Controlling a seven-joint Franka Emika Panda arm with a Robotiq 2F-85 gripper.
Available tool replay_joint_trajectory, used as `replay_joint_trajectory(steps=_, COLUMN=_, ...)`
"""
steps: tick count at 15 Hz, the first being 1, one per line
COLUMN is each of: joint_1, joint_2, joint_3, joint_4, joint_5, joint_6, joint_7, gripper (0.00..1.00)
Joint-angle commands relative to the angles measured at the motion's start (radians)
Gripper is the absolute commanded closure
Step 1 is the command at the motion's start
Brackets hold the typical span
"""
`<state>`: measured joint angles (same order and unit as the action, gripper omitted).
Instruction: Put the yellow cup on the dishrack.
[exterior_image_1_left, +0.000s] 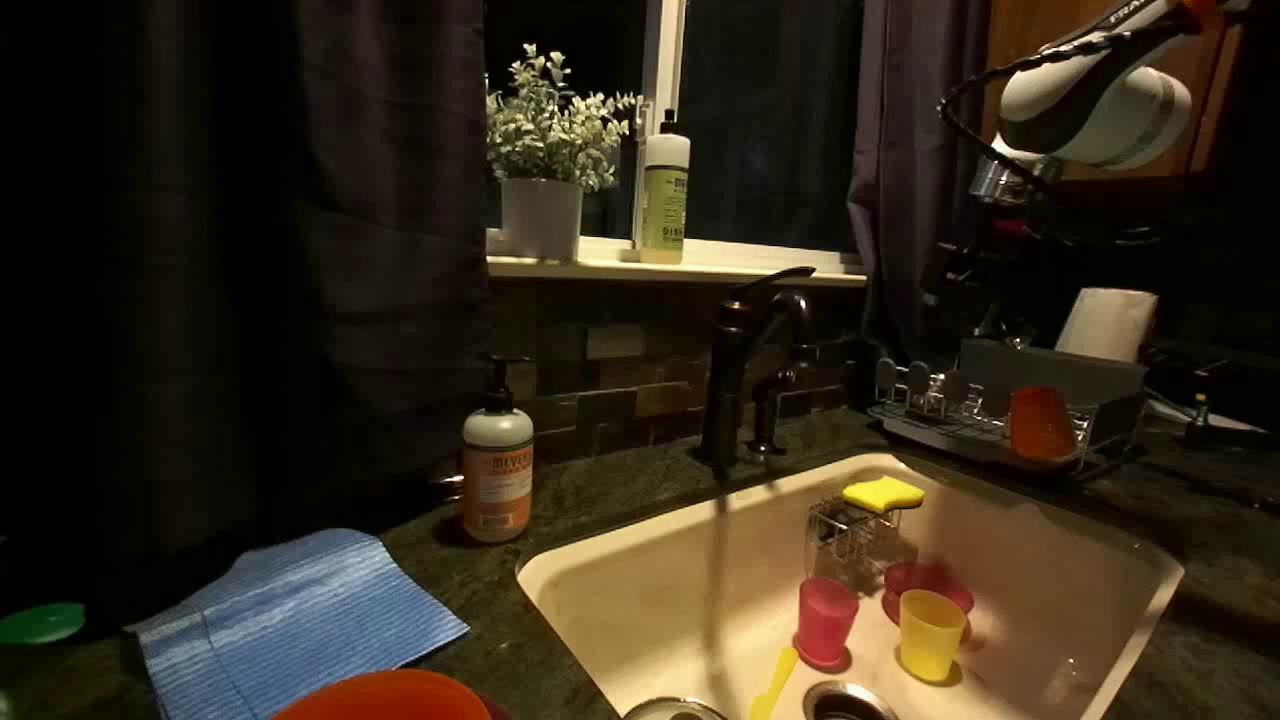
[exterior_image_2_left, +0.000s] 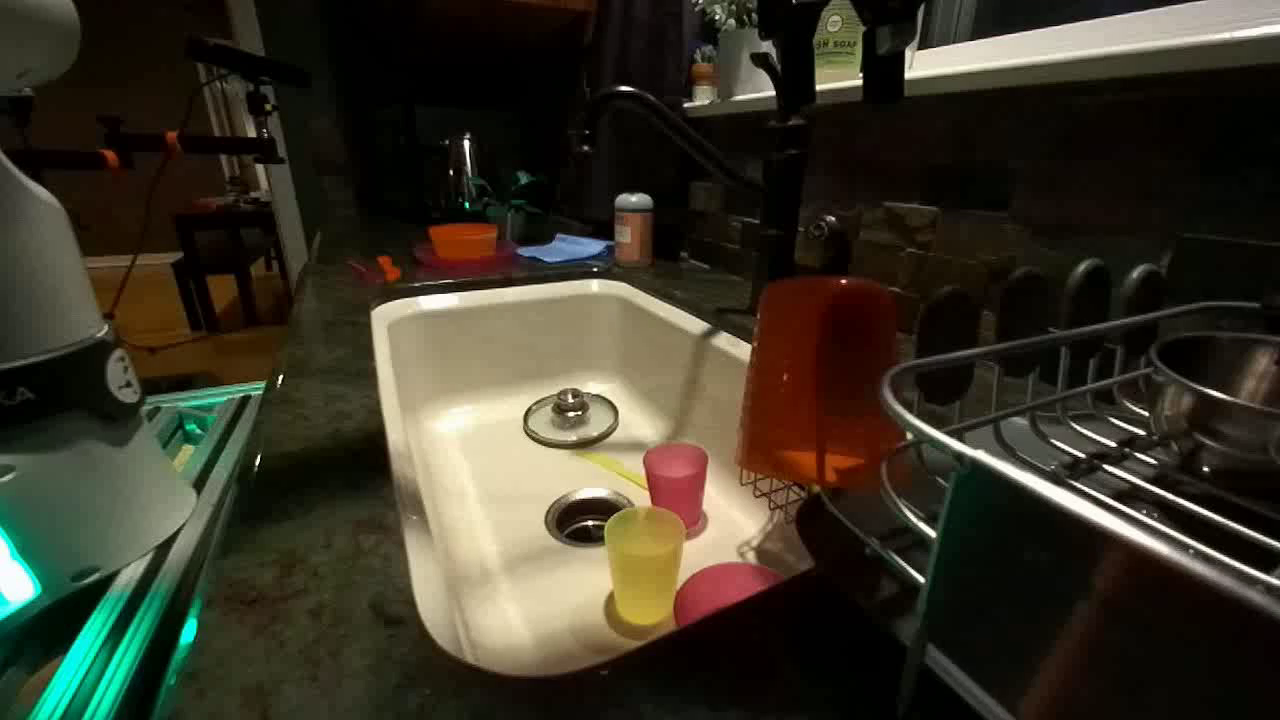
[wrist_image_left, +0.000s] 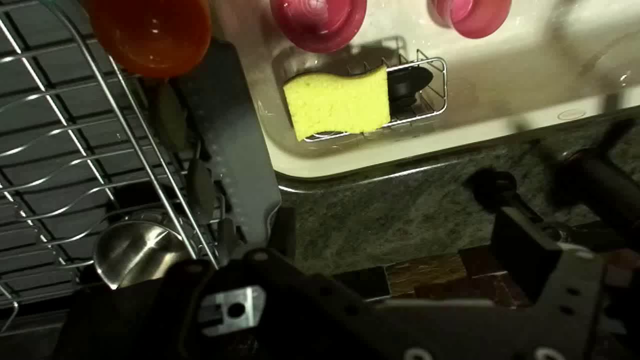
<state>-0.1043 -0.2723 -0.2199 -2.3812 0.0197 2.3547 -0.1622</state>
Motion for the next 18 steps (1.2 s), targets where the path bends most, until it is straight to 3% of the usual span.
replay_joint_trajectory(steps=1, joint_1=-0.013, joint_2=0.001, joint_3=0.012, joint_4=0.002, joint_5=0.005, joint_6=-0.003, joint_7=-0.003, gripper=0.0)
replay_joint_trajectory(steps=7, joint_1=-0.013, joint_2=0.001, joint_3=0.012, joint_4=0.002, joint_5=0.005, joint_6=-0.003, joint_7=-0.003, gripper=0.0)
replay_joint_trajectory(steps=10, joint_1=-0.019, joint_2=0.007, joint_3=0.054, joint_4=-0.05, joint_5=-0.024, joint_6=0.026, joint_7=0.102, gripper=0.0)
replay_joint_trajectory(steps=18, joint_1=-0.09, joint_2=0.001, joint_3=0.185, joint_4=-0.245, joint_5=-0.113, joint_6=0.253, joint_7=0.609, gripper=0.0)
